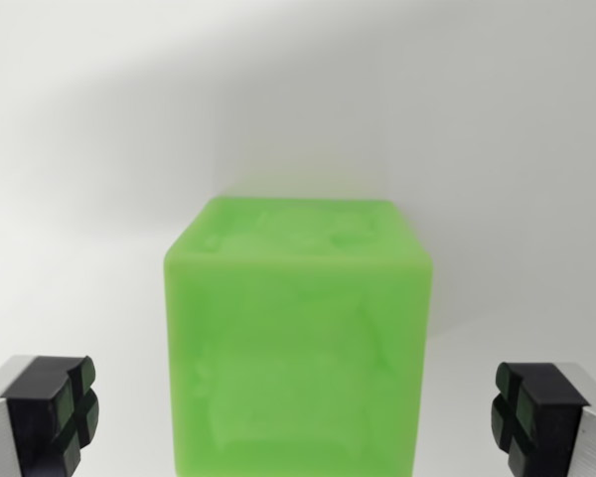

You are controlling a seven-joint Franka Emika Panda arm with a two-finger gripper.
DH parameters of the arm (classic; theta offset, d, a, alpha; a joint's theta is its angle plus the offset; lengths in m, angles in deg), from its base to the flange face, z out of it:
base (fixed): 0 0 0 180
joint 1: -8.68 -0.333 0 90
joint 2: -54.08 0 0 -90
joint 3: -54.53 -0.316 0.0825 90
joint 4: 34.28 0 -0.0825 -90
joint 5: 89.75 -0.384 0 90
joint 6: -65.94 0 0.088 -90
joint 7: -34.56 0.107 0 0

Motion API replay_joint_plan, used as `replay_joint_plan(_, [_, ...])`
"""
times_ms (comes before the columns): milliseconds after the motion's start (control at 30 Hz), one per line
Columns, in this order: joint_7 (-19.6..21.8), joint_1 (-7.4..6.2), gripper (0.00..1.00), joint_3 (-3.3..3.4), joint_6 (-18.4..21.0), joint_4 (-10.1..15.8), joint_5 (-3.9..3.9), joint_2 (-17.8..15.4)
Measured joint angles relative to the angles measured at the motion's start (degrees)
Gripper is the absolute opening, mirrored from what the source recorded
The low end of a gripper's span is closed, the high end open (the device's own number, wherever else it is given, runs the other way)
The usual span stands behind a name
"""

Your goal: Stack cube

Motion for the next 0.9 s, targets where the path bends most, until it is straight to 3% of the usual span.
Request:
replay_joint_plan(667, [0.0,0.50,1.00,-0.59,-2.8,-1.6,-0.10,4.4])
replay_joint_plan(700, [0.0,0.51,0.00,-0.60,-2.8,-1.6,-0.10,4.4])
replay_joint_plan(900, [0.0,0.53,0.00,-0.62,-2.8,-1.7,-0.10,4.4])
